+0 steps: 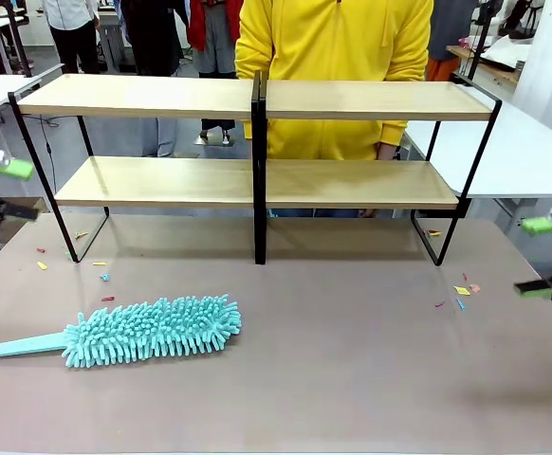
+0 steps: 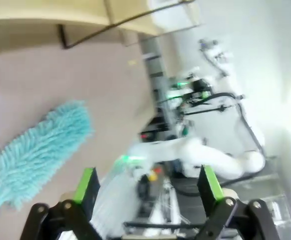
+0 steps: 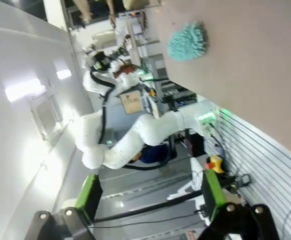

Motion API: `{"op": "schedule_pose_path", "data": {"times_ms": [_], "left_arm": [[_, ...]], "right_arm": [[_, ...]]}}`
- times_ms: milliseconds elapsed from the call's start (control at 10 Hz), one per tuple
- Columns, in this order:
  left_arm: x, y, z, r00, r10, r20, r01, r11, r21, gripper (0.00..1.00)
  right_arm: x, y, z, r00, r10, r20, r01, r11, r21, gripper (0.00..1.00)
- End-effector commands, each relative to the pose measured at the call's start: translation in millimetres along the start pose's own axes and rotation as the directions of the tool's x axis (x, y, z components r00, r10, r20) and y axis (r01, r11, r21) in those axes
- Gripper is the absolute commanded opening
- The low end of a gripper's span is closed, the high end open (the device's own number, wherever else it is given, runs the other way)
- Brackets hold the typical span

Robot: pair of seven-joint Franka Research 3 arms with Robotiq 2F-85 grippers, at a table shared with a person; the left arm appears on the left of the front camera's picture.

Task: Clean the shelves.
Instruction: Place the Duster on the table.

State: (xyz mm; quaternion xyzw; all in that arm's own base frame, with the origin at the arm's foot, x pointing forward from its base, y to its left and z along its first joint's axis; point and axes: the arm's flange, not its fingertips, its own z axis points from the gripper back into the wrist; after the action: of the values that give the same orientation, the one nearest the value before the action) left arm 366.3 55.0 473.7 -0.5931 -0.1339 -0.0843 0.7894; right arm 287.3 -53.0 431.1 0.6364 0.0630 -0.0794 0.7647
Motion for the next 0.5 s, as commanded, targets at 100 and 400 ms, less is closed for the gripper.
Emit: {"op": "schedule_pose_path", "data": {"times_ms": [100, 400], "left_arm": [[0.0, 0.0, 0.0, 1.000, 0.000, 0.000, 0.000, 1.000, 0.000, 1.00], [0.0, 0.0, 0.0, 1.000, 0.000, 0.000, 0.000, 1.000, 0.000, 1.00]], "right_arm": [[0.0, 0.0, 0.0, 1.000, 0.000, 0.000, 0.000, 1.000, 0.000, 1.00], [0.0, 0.0, 0.0, 1.000, 0.000, 0.000, 0.000, 1.000, 0.000, 1.00]]}}
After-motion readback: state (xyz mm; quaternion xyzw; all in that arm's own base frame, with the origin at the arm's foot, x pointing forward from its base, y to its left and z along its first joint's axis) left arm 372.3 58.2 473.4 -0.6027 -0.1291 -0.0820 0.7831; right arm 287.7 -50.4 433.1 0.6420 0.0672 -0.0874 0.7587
